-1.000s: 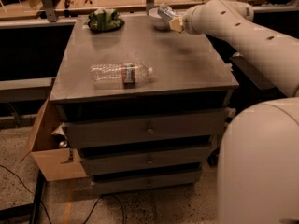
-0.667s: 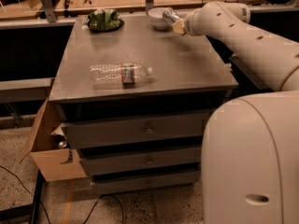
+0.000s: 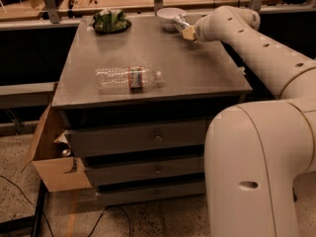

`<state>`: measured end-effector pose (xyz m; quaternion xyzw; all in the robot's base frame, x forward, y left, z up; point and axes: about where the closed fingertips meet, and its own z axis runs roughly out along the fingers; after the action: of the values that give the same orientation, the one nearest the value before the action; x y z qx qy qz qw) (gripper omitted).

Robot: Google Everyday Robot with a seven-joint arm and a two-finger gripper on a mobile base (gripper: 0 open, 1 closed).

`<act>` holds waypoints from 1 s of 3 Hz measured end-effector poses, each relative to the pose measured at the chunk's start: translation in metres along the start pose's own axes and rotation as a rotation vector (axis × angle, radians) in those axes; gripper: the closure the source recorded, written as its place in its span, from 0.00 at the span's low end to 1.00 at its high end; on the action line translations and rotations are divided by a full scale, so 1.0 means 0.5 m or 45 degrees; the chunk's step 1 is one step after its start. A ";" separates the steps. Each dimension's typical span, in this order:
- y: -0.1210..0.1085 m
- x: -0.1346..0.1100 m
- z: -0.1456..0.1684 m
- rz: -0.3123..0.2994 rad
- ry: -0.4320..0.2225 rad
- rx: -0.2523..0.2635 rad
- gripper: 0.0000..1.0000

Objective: Move redbull can near white bowl

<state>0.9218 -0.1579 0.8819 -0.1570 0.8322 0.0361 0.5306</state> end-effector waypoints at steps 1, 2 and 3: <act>0.013 0.009 0.030 0.017 0.016 -0.045 0.58; 0.025 0.012 0.045 0.019 0.027 -0.079 0.35; 0.033 0.012 0.051 0.016 0.031 -0.099 0.12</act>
Offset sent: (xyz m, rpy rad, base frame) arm 0.0235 0.0168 -0.0151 0.0413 0.0483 0.0711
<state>0.9366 -0.1381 0.8637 -0.1728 0.8374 0.0697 0.5139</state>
